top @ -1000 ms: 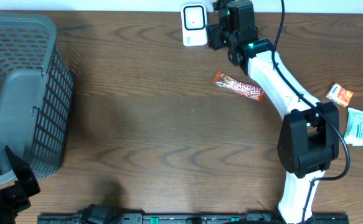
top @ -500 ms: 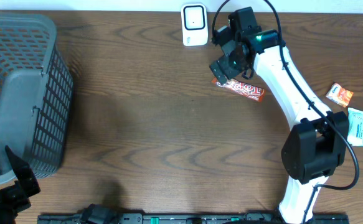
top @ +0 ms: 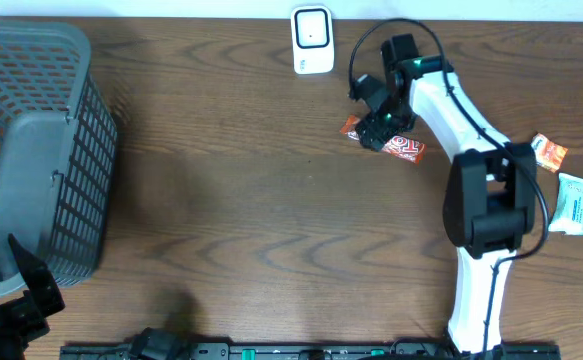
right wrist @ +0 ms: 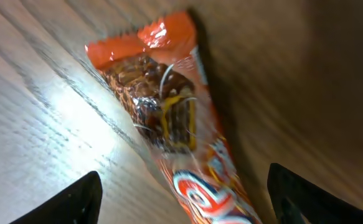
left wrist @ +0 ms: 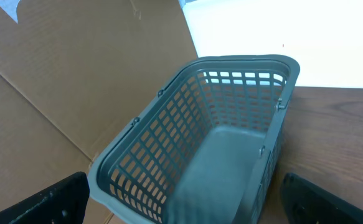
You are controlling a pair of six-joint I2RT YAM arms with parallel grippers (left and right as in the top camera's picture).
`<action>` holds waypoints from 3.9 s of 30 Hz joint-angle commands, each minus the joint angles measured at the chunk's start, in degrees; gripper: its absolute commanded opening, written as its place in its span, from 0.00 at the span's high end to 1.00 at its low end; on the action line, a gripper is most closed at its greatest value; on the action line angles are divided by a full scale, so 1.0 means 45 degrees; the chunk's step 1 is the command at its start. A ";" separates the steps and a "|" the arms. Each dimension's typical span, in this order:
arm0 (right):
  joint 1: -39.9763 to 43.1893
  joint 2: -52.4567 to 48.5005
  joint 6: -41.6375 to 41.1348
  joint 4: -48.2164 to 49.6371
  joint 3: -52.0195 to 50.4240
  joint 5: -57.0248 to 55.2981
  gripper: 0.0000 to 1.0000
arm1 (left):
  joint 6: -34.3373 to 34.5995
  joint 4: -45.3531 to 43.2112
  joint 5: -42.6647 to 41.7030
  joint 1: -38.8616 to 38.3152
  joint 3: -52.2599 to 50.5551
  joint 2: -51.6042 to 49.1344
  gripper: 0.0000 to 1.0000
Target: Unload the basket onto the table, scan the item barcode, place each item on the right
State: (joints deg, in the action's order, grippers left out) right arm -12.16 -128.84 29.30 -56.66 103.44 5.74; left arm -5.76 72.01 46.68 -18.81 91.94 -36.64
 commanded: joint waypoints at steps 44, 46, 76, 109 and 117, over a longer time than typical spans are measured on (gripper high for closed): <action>-0.1122 -0.0476 0.0874 0.1365 0.3113 0.0141 0.99 | 0.0155 0.0005 0.0073 0.0044 0.0034 -0.0010 0.02; -0.1185 -0.0476 0.0471 0.1836 0.3492 0.0777 0.99 | 0.0155 0.0005 0.0073 0.0044 0.0034 -0.0015 0.02; -0.1030 -0.3079 -0.8403 1.3124 0.3565 0.2837 0.99 | 0.0155 0.0005 0.0073 0.0044 0.0034 -0.0015 0.02; -0.0777 -0.3818 -1.0943 1.2730 0.5299 0.2380 0.99 | 0.0155 0.0005 0.0073 0.0044 0.0034 -0.0015 0.02; -0.0709 -0.1996 -1.1123 0.4061 0.8199 0.1826 0.99 | 0.0155 0.0005 0.0073 0.0044 0.0034 -0.0015 0.02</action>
State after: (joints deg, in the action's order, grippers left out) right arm -15.92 -144.79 -19.22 -29.63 136.09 16.08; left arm -5.76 72.01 46.68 -18.81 91.94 -36.64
